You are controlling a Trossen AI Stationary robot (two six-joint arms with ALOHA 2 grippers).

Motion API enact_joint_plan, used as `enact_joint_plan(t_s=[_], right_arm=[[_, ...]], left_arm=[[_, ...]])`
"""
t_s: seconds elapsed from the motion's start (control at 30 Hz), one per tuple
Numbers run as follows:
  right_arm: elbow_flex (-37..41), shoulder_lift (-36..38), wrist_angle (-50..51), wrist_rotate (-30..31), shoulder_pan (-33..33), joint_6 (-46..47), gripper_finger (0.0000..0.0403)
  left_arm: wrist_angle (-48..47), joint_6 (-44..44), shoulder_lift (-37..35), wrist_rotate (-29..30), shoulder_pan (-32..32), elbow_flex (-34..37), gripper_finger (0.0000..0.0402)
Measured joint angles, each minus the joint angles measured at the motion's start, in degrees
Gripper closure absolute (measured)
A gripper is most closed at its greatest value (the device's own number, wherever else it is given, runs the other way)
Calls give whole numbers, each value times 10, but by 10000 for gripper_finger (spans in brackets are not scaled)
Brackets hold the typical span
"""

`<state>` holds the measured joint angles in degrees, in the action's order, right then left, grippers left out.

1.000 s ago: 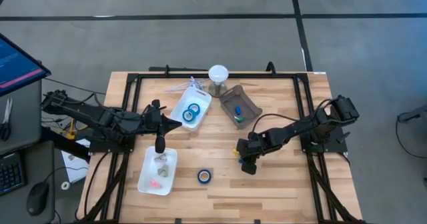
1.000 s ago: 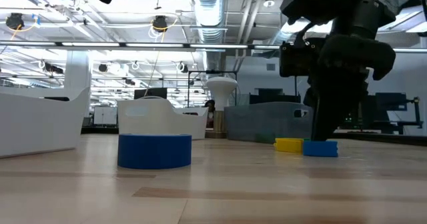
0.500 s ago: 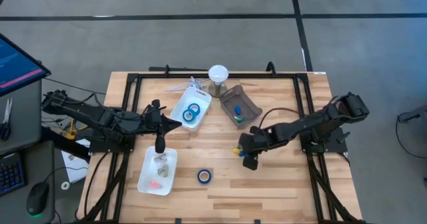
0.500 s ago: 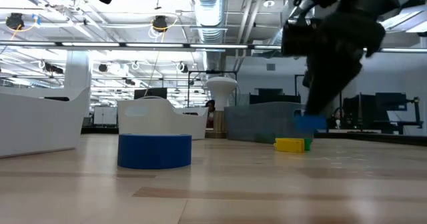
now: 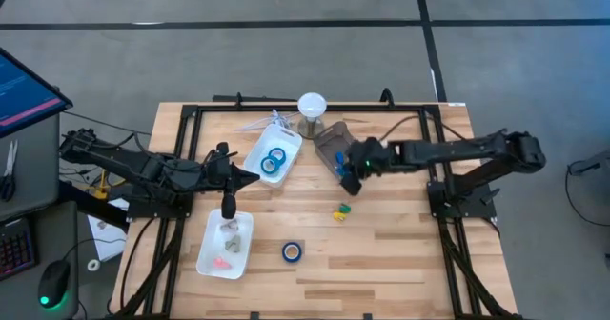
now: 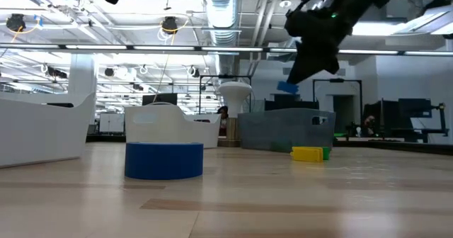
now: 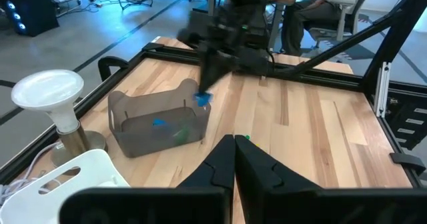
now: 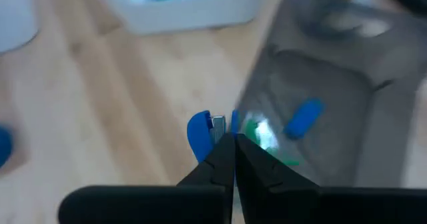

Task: Pick and place Stapler, Stapler remover, tape
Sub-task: Put the blue stapler into the black bin

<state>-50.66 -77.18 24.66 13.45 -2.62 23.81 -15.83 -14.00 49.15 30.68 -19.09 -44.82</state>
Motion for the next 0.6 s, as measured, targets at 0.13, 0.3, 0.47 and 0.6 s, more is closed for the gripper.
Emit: enact_joint_plan(t_s=[0.13, 0.3, 0.47, 0.6], right_arm=[[-14, -24, 19, -10, -53, -23, 403], [-17, -75, 53, -27, -91, -38, 403], [-17, -101, 45, -28, -96, -58, 403], [-17, -103, 45, -24, -104, -59, 399]], left_arm=[[0, 0, 0, 0, 0, 0, 400], [0, -3, 0, 0, 0, 0, 400], [0, -3, 0, 0, 0, 0, 400], [0, -3, 0, 0, 0, 0, 400]])
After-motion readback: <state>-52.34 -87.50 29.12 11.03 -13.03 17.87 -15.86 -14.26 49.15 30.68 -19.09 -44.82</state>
